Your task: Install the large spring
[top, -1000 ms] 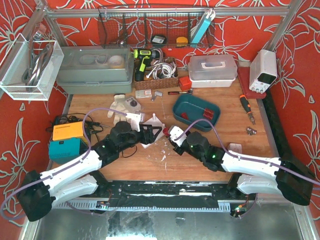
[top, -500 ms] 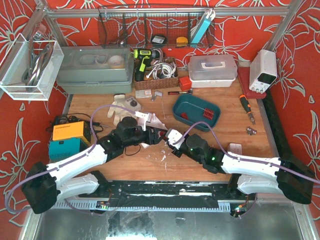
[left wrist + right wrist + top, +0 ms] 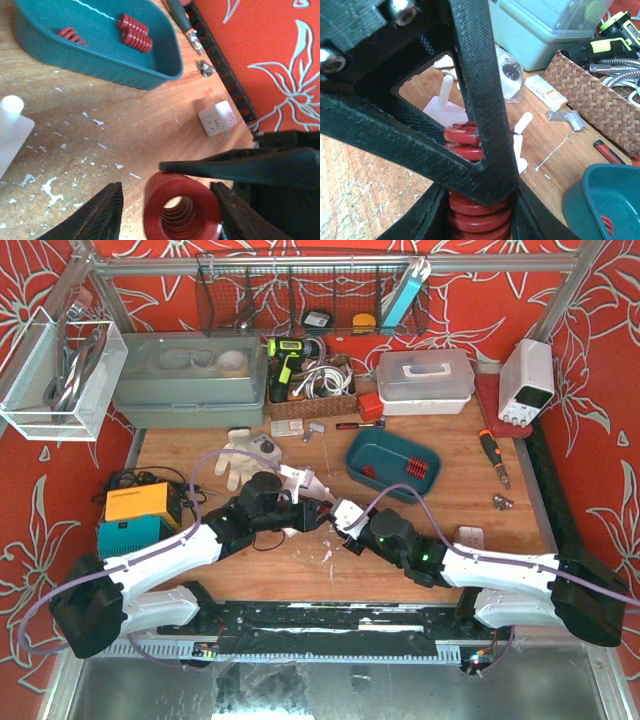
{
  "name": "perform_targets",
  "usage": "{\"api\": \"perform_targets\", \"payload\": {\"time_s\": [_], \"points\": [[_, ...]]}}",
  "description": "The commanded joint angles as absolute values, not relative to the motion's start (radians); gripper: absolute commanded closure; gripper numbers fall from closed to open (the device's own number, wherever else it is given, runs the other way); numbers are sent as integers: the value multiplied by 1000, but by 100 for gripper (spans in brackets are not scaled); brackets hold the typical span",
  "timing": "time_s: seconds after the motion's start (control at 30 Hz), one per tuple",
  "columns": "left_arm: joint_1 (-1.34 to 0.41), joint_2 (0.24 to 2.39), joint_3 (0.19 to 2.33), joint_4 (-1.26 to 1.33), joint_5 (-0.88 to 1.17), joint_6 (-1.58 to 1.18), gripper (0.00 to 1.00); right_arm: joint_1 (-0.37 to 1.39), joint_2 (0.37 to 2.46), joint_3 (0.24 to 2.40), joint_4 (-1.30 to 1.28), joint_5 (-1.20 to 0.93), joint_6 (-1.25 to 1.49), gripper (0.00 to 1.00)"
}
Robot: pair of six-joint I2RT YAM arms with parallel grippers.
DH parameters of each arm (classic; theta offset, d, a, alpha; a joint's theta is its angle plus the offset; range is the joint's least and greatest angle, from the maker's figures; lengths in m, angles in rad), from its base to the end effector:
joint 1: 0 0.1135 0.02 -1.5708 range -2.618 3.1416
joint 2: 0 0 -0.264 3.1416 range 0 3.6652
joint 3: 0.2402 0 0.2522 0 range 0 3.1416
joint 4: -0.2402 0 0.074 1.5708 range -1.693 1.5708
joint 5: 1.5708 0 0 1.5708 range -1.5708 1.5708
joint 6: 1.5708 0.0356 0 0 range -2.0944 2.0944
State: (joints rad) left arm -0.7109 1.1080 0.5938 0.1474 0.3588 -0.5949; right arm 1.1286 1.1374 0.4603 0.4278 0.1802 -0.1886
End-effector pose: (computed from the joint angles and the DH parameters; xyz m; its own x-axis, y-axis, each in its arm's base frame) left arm 0.1776 -0.1694 0.2430 -0.7067 -0.0839 -0.7025 0.5594 0.5416 -0.6274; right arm 0.1099 0.2172 0.2195 0.0491 -0.3274 -0.9436 -0.8202 0.5259 -0.2251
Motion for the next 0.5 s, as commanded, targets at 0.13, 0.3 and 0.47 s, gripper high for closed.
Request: {"api": "perform_targets", "payload": {"time_s": [0.13, 0.3, 0.47], "points": [[-710, 1068, 610, 134, 348, -586, 85, 1137, 1151, 485, 448, 204, -190, 78], [-710, 1037, 618, 93, 277, -573, 87, 1137, 1173, 507, 420, 241, -153, 57], [-710, 1010, 657, -24, 124, -524, 88, 1136, 1138, 526, 363, 322, -76, 32]]}}
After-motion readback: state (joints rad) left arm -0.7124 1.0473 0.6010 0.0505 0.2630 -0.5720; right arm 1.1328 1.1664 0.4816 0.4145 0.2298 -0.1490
